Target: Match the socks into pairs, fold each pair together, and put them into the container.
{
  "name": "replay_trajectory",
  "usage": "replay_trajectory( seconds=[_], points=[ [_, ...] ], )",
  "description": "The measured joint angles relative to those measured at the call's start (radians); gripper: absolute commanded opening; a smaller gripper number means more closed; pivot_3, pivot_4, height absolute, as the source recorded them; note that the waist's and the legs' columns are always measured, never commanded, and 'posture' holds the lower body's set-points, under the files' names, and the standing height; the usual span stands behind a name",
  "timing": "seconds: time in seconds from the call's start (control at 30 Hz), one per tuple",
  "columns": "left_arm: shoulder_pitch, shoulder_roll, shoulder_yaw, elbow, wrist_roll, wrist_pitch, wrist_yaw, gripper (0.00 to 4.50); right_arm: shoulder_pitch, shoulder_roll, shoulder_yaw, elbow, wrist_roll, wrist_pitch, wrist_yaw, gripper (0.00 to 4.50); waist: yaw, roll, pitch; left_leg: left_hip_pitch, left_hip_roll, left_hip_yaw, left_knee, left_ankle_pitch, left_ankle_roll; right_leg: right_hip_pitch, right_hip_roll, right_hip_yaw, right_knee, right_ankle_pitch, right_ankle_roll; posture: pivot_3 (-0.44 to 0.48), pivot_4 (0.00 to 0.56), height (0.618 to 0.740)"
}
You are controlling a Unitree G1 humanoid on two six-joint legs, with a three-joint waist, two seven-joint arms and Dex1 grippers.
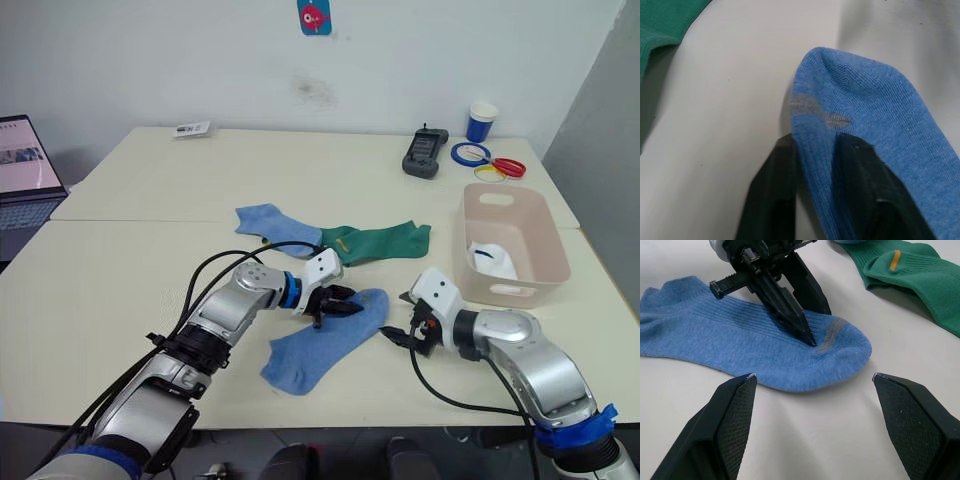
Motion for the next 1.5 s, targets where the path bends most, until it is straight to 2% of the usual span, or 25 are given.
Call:
replay_trajectory(
  seconds=[0.1,0.27,0.5,0.63,0.8,1.03,1.13,1.37,1.4,1.47,1.5],
  points=[
    [0.014,0.016,0.045,-0.016,-0.008,0.031,0.013,0.04,-0.030,0.013,0.010,0.006,0.000,-0.004,0.003,3.99,-0.003,0.000,0.000,0.001,0.000,0.000,0.000,0.000,0.000,0.000,0.000,0.000,0.000,0.000,0.000,0.000,0.150,0.740],
    [0.128,0.066,0.145,-0.130,-0.035,0.124,0.080,0.04,-0.071,0.031,0.049,0.043,-0.002,-0.028,0.016,3.99,-0.001,0.000,0.000,0.000,0.002,-0.001,0.000,0.000,0.000,0.000,0.000,-0.001,0.000,0.000,0.000,0.000,0.150,0.740],
    [0.282,0.060,0.404,-0.323,-0.098,0.320,0.355,0.04,-0.146,0.065,0.169,0.115,-0.024,-0.107,0.078,3.99,-0.001,0.000,0.000,0.001,0.002,-0.001,0.000,0.000,0.000,0.000,-0.004,-0.001,0.000,0.000,0.000,0.000,0.150,0.740],
    [0.338,0.012,0.490,-0.378,-0.125,0.376,0.477,0.04,-0.190,0.098,0.262,0.173,-0.052,-0.159,0.133,3.99,0.002,0.000,0.000,0.001,0.001,-0.001,0.000,0.000,0.000,0.000,-0.005,-0.001,0.000,0.000,0.000,0.000,0.150,0.740],
    [0.352,-0.025,0.497,-0.412,-0.133,0.395,0.562,0.04,-0.244,0.096,0.386,0.259,-0.171,-0.380,0.236,3.99,0.004,-0.001,0.000,0.000,0.001,-0.001,0.000,0.000,0.000,0.001,-0.006,-0.001,0.000,0.000,0.001,0.000,0.150,0.740],
    [0.354,-0.034,0.487,-0.428,-0.146,0.414,0.588,0.04,-0.320,0.148,0.490,0.451,-0.389,-0.762,0.259,3.99,0.001,-0.001,0.000,0.001,0.001,-0.001,0.000,0.000,-0.001,0.001,-0.006,-0.001,0.001,0.001,0.000,0.000,0.150,0.740],
    [0.355,-0.028,0.486,-0.429,-0.150,0.416,0.586,0.00,-0.339,0.196,0.500,0.518,-0.429,-0.837,0.246,3.43,0.001,-0.001,0.000,0.001,0.001,-0.001,0.000,0.000,-0.001,0.001,-0.006,-0.001,0.001,0.001,0.000,0.000,0.150,0.740],
    [0.366,-0.001,0.487,-0.434,-0.164,0.419,0.583,0.00,-0.347,0.258,0.502,0.585,-0.446,-0.943,0.243,1.01,0.003,-0.001,0.000,0.001,0.002,-0.002,0.000,0.000,-0.001,0.001,-0.007,-0.001,0.001,0.003,-0.004,0.000,0.150,0.740],
    [0.366,-0.001,0.487,-0.434,-0.165,0.420,0.583,0.00,-0.347,0.262,0.503,0.594,-0.448,-0.953,0.243,0.52,0.003,-0.001,0.000,0.001,0.002,-0.002,0.000,0.000,-0.001,0.001,-0.007,-0.001,0.001,0.003,-0.004,0.000,0.150,0.740],
    [0.368,0.000,0.487,-0.437,-0.167,0.422,0.584,0.00,-0.347,0.268,0.503,0.606,-0.451,-0.967,0.243,0.01,0.003,-0.001,0.000,0.001,0.002,-0.002,0.000,0.000,-0.001,0.001,-0.007,-0.001,0.001,0.003,-0.004,0.000,0.150,0.740],
    [0.372,0.003,0.486,-0.443,-0.169,0.425,0.584,0.00,-0.347,0.264,0.503,0.608,-0.455,-0.979,0.243,0.01,0.003,-0.001,0.000,0.001,0.002,-0.002,0.000,0.000,-0.001,0.001,-0.007,-0.001,0.001,0.003,-0.004,0.000,0.150,0.740]
  ],
)
